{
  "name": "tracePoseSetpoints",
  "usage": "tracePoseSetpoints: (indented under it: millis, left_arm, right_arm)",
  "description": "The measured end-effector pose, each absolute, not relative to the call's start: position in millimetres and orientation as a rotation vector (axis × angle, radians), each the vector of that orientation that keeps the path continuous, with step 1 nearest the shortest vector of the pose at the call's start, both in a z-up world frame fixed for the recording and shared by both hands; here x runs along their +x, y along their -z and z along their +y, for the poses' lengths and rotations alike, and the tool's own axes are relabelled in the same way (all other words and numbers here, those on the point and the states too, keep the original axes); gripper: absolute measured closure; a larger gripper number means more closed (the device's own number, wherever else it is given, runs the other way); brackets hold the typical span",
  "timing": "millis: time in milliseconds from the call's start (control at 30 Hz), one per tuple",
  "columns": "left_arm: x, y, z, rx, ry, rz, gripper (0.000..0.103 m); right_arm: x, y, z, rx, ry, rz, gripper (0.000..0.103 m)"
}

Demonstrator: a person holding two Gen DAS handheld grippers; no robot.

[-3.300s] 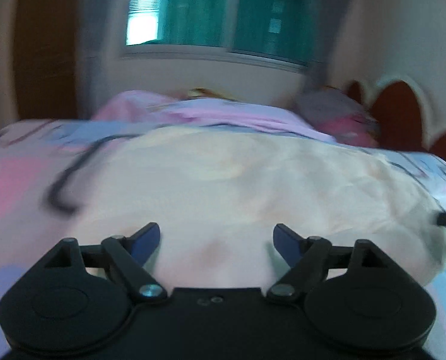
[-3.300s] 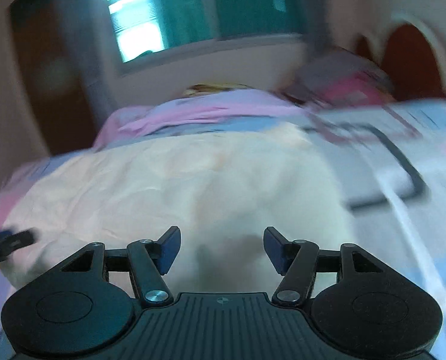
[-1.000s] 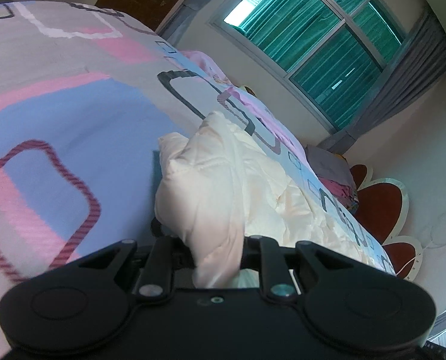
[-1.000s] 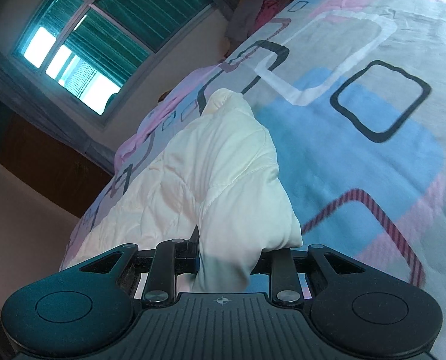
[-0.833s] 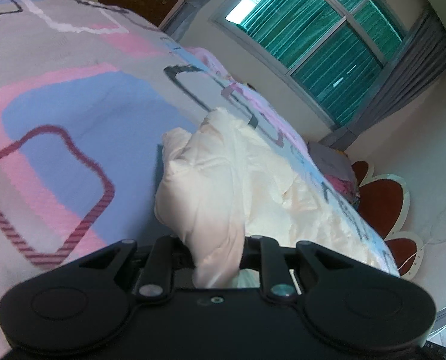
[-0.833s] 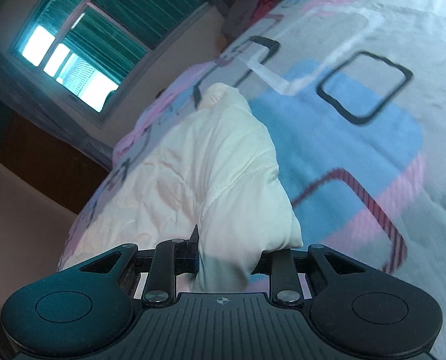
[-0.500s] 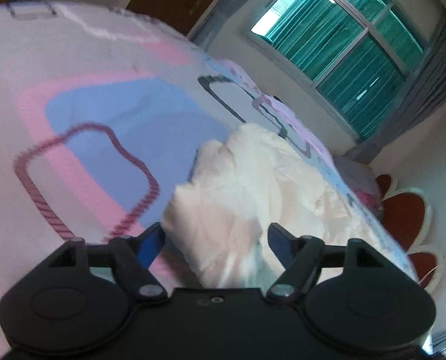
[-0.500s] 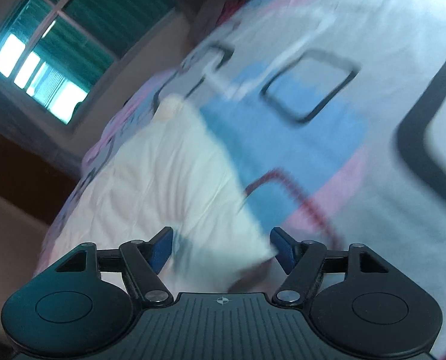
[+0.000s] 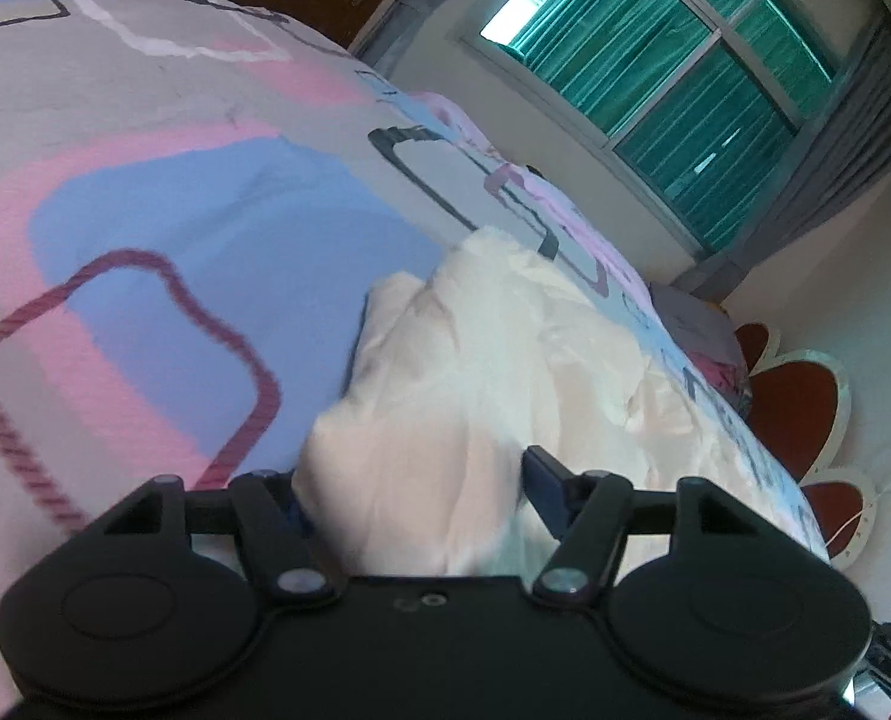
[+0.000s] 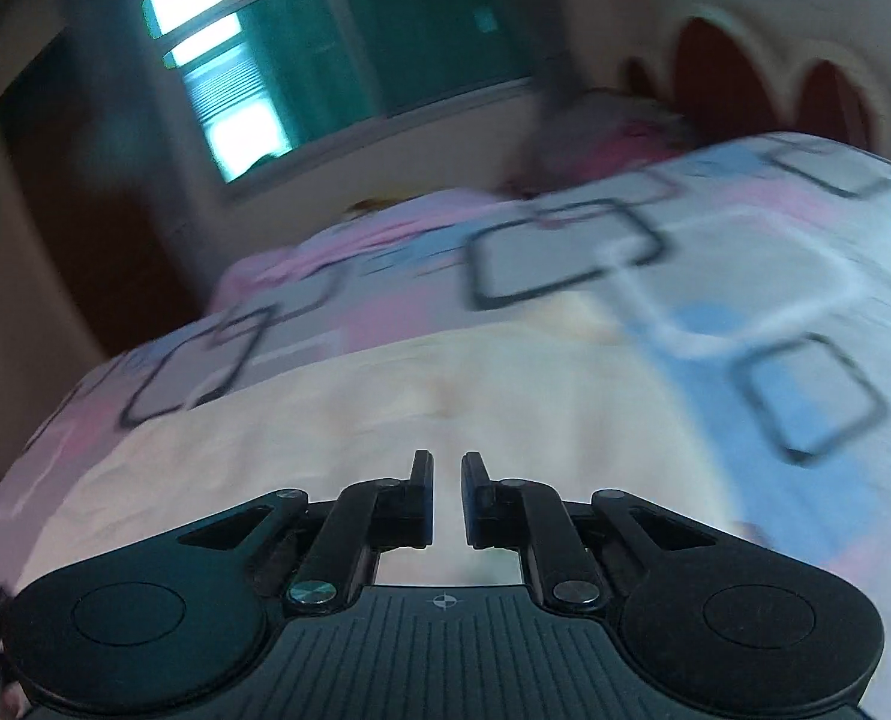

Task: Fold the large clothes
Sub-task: 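Grasp the jacket edge with the left gripper, then lift the held edge with the left gripper, fold it over, then release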

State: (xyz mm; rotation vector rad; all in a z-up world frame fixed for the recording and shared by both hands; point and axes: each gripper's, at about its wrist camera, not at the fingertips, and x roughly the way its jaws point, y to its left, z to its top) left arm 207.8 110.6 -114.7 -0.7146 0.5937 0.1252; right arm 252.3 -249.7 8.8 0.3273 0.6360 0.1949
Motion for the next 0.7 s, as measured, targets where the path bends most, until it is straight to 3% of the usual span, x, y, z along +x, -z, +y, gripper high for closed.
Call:
tracePoseSetpoints:
  millis: [67, 133, 200, 300, 533, 700]
  left_arm:
    - [213, 112, 112, -0.733, -0.113, 0.58, 0.039]
    - [217, 109, 111, -0.726, -0.093, 0.576, 0.048]
    - [220, 107, 111, -0.713, -0.084, 0.58, 0.07]
    - [220, 101, 110, -0.692, -0.05, 0.57, 0.081]
    - [217, 57, 85, -0.56, 0.068, 0.479, 0.084]
    - [224, 32, 62, -0.454, 0.113, 0.458, 0.084]
  right_arm:
    - [263, -5, -220, 0.29, -0.24, 0.65, 0.096]
    - [272, 5, -196, 0.267, -0.274, 0.672, 0.097]
    - [279, 16, -180, 0.246, -0.295, 0.693, 0.097]
    - [285, 32, -165, 0.229, -0.294, 0.74, 0.097]
    - [298, 69, -151, 0.15, -0.273, 0.834, 0.098]
    - [298, 59, -154, 0.185, -0.231, 0.866, 0.098]
